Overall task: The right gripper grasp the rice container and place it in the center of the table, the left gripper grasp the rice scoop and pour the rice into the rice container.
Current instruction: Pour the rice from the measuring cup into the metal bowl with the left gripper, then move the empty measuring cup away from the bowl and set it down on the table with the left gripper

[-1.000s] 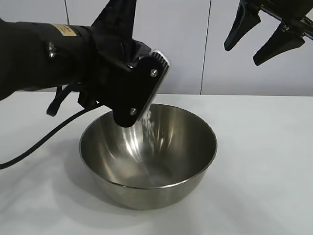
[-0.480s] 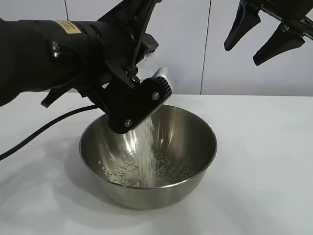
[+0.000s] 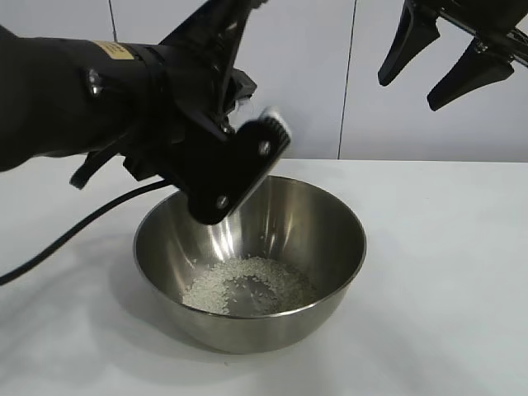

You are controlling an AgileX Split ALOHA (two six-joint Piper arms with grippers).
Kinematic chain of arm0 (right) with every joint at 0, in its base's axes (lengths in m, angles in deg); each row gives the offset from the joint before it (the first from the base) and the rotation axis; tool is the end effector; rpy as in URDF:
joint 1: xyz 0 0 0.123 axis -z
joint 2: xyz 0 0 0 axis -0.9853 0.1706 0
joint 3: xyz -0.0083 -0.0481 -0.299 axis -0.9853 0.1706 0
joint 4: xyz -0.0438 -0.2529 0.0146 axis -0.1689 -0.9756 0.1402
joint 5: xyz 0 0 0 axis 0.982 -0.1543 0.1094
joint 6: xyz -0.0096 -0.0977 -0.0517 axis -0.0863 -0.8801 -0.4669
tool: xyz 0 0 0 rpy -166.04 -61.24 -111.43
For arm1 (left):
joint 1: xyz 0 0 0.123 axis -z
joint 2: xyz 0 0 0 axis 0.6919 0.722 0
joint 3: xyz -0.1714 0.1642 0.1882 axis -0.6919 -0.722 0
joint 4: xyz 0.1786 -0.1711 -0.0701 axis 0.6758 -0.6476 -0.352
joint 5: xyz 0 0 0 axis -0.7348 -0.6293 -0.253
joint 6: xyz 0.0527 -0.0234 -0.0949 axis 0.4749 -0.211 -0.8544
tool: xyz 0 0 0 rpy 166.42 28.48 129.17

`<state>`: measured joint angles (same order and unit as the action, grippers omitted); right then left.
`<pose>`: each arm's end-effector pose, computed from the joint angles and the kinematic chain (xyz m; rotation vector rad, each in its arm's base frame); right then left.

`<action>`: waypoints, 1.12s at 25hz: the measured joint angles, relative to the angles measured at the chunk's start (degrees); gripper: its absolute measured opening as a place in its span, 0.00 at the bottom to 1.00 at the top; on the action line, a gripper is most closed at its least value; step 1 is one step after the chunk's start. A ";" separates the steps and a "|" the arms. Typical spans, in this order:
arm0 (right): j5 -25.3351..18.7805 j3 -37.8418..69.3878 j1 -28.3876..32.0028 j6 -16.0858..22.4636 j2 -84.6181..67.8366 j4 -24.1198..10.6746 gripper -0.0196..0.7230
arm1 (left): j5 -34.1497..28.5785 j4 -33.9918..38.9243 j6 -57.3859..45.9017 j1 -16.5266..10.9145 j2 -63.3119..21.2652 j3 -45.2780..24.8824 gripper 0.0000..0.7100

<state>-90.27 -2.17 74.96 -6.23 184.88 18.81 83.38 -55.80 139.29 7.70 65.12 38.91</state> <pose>0.3732 0.0725 0.2979 -0.0156 2.6555 0.5522 0.2619 -0.2512 0.2252 1.7103 0.7610 1.0208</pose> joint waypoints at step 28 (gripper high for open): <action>0.17 0.00 0.00 0.00 0.00 0.00 0.61 | -26.99 -13.13 -92.56 -36.50 -12.35 -7.60 0.00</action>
<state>-90.10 -2.17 74.96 -6.23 184.88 18.81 56.39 -68.93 46.73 -28.79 52.77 31.31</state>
